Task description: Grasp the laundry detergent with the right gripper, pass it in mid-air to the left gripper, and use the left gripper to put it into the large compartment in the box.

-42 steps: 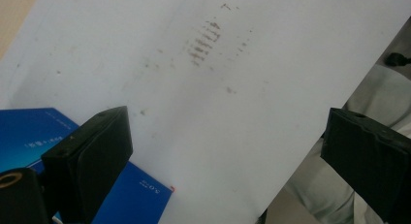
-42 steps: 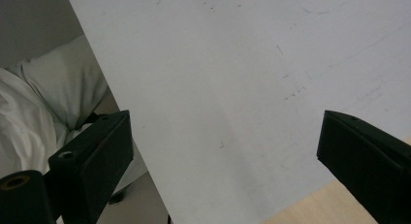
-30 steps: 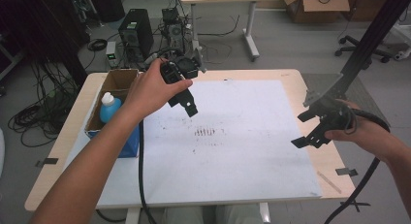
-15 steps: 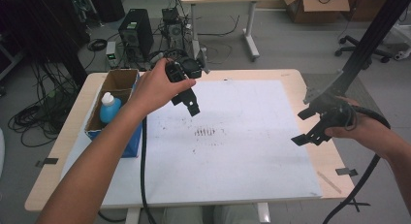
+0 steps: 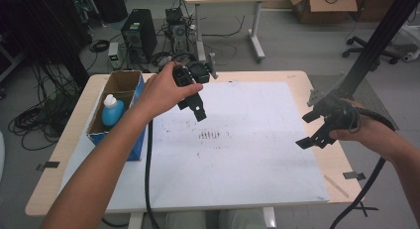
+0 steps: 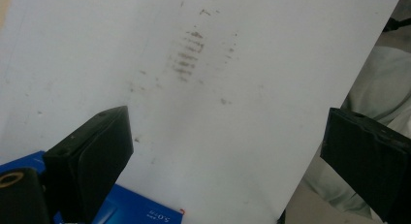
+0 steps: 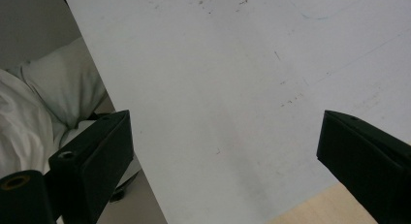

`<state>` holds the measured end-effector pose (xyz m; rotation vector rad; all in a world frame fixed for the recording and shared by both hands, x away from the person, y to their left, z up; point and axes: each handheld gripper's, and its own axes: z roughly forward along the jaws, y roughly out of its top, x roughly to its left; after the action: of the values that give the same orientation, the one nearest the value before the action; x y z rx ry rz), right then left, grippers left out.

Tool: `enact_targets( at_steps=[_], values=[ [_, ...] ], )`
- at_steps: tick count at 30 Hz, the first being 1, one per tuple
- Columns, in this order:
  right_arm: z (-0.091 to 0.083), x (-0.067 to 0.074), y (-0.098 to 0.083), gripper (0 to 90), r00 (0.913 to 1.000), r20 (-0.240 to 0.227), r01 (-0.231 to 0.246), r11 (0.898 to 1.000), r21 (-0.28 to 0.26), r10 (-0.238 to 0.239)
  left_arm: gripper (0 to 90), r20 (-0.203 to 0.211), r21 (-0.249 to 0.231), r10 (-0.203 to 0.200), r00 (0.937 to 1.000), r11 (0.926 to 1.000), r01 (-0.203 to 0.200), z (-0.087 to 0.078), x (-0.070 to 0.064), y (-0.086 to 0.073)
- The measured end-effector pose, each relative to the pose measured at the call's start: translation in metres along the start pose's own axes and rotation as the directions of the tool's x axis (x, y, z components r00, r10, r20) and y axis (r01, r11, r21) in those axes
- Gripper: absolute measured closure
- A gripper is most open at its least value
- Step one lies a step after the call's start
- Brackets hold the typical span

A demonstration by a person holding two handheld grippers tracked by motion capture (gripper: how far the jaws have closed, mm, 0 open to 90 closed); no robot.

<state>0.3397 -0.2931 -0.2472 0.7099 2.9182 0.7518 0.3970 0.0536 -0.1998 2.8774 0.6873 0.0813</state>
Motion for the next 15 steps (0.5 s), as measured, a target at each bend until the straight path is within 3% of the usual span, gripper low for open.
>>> enact_targets(
  at_steps=[15],
  values=[
    [0.0026,-0.0008,-0.0021,6.0,1.0000,-0.004,-0.003,1.000,0.005,0.003,5.0,0.003,0.007,0.002,1.0000,1.0000,-0.002,0.0023,-0.0017,0.0006]
  ],
)
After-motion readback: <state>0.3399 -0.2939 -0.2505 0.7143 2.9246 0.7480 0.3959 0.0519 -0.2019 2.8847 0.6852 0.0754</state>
